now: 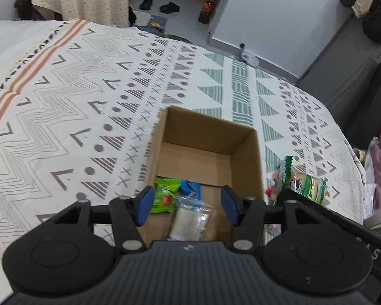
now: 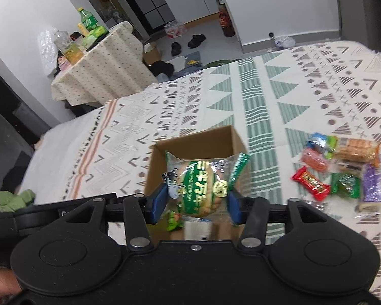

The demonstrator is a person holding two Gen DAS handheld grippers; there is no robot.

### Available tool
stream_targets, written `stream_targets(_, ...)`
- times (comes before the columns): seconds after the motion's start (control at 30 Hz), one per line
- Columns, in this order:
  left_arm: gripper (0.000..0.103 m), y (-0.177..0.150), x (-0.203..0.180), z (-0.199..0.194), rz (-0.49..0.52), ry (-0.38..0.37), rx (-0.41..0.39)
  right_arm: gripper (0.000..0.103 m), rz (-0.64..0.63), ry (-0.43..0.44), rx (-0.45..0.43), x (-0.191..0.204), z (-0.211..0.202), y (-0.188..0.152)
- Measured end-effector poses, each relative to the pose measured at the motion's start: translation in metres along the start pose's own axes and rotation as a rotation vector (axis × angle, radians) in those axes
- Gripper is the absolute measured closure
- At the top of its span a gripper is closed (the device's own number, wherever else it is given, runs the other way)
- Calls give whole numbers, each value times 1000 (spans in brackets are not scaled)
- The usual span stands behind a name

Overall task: Organize snacks
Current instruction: 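Open both tools to drop the bread pack and cake into the box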

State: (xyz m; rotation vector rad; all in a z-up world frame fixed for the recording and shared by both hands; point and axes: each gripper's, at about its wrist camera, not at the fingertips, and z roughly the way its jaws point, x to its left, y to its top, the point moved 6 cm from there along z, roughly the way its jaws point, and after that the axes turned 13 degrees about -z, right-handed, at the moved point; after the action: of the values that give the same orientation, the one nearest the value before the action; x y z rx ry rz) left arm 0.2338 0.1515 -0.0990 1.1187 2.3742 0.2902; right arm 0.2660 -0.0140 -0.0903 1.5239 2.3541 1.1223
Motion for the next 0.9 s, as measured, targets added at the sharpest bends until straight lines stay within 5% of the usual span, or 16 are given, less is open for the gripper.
stream_targets(0.33, 14, -1, 0, -6, 46, 27, -72, 26, 39, -61, -9, -23, -12, -10)
stream_targets(0.73, 10, -26, -34, 1, 103, -9, -57, 2, 90, -163, -24, -79, -44, -38)
stream_targets(0.9, 10, -38, -55, 1, 142, -29, -38, 0, 123, -184, -30, -101, -56, -49)
